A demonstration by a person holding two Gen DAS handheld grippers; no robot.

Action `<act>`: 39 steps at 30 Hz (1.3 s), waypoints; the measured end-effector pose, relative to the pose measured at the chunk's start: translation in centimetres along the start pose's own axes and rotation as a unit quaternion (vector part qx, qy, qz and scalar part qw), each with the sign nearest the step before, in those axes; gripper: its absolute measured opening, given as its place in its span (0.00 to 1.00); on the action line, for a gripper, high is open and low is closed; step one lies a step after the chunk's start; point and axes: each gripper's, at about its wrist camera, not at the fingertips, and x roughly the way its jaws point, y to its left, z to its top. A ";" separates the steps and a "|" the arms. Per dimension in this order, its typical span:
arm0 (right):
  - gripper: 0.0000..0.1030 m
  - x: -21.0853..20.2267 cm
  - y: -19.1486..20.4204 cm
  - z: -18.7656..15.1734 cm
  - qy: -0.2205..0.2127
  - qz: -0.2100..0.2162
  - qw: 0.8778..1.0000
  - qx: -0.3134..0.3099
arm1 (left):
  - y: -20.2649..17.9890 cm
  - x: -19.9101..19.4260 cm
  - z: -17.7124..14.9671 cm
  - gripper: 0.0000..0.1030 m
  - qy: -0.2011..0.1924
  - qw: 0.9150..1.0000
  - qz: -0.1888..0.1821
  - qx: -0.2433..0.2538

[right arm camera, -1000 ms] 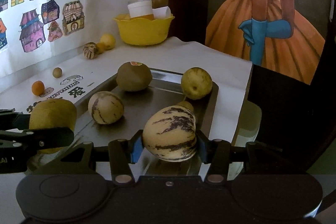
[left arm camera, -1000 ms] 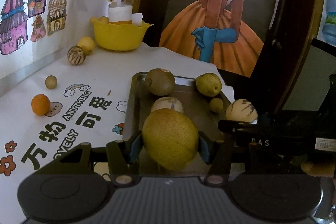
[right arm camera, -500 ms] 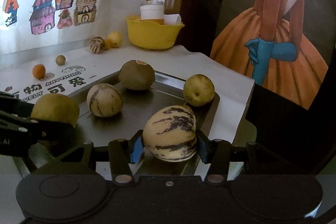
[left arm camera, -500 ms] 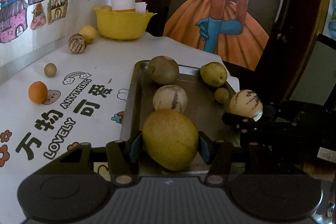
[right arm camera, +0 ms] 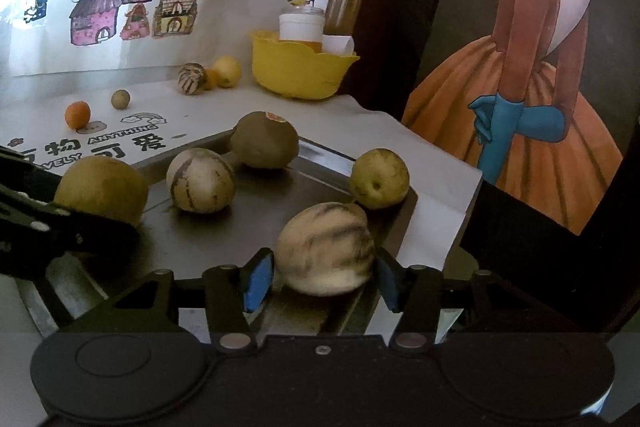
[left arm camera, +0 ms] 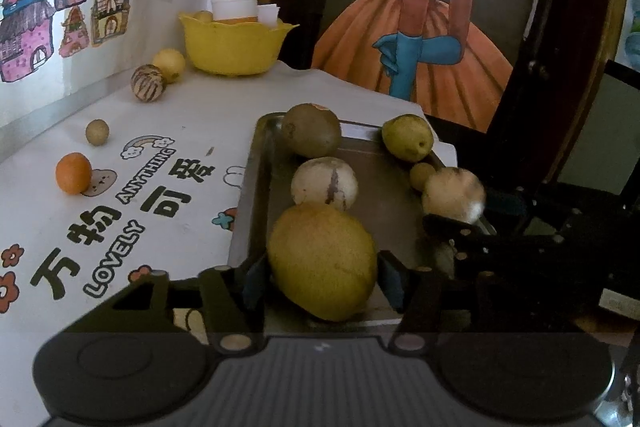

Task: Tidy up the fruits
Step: 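Lower both fruits onto the tray and open both grippers, then withdraw both grippers up from the tray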

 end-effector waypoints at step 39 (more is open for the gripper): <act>0.99 -15.3 5.9 -2.7 0.018 0.028 0.990 0.136 | 4.1 -13.9 -4.1 1.00 0.013 0.997 0.068 -0.015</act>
